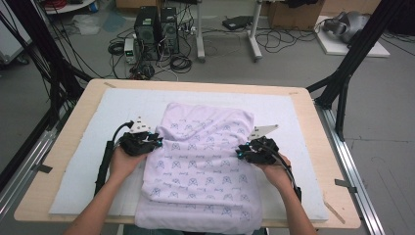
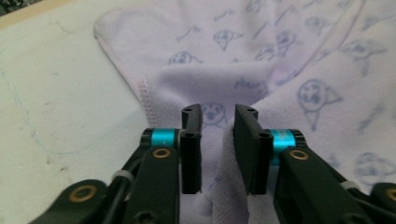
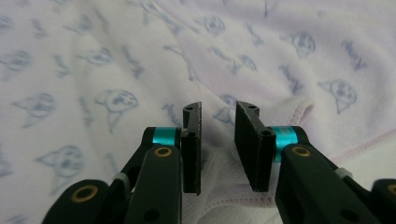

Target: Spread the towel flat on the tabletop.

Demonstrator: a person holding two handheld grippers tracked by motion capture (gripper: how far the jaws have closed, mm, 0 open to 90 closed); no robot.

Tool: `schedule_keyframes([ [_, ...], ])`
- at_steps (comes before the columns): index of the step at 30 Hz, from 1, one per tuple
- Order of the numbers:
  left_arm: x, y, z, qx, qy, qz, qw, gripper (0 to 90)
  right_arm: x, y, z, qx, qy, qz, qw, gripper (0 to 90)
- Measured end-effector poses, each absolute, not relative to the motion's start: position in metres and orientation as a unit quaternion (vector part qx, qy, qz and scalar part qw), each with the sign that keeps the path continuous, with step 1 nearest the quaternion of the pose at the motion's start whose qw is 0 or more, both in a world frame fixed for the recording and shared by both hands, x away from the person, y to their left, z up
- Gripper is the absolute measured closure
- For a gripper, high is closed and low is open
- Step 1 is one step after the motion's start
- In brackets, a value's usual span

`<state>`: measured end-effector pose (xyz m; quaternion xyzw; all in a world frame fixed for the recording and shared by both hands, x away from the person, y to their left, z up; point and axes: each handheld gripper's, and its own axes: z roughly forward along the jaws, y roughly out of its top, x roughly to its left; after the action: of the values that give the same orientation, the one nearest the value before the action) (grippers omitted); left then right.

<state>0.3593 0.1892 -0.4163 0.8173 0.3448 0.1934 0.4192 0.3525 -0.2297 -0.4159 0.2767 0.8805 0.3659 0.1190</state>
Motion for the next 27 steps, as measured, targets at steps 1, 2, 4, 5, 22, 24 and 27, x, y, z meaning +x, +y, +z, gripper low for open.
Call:
schedule_keyframes([
  [1, 0.355, 0.192, -0.412, 0.814, 0.343, 0.190, 0.428, 67.6, 0.349, -0.232, -0.412, 0.270, 0.878, 0.377, 0.117, 69.1],
  [2, 0.350, 0.193, -0.407, 0.813, 0.337, 0.186, 0.436, 64.0, 0.346, -0.233, -0.408, 0.266, 0.876, 0.387, 0.113, 66.9],
  [4, 0.337, 0.196, -0.399, 0.819, 0.320, 0.184, 0.439, 58.9, 0.337, -0.235, -0.402, 0.255, 0.878, 0.391, 0.109, 62.4],
  [5, 0.330, 0.196, -0.396, 0.822, 0.311, 0.180, 0.441, 56.9, 0.331, -0.235, -0.401, 0.248, 0.879, 0.391, 0.112, 60.9],
  [22, 0.296, 0.176, -0.435, 0.897, 0.239, 0.129, 0.350, 87.8, 0.295, -0.224, -0.437, 0.205, 0.909, 0.354, 0.074, 86.1],
  [24, 0.298, 0.176, -0.434, 0.895, 0.244, 0.133, 0.350, 88.6, 0.295, -0.221, -0.435, 0.197, 0.915, 0.343, 0.083, 87.8],
  [27, 0.304, 0.181, -0.428, 0.877, 0.263, 0.150, 0.374, 88.9, 0.296, -0.222, -0.427, 0.196, 0.912, 0.347, 0.101, 88.1],
])
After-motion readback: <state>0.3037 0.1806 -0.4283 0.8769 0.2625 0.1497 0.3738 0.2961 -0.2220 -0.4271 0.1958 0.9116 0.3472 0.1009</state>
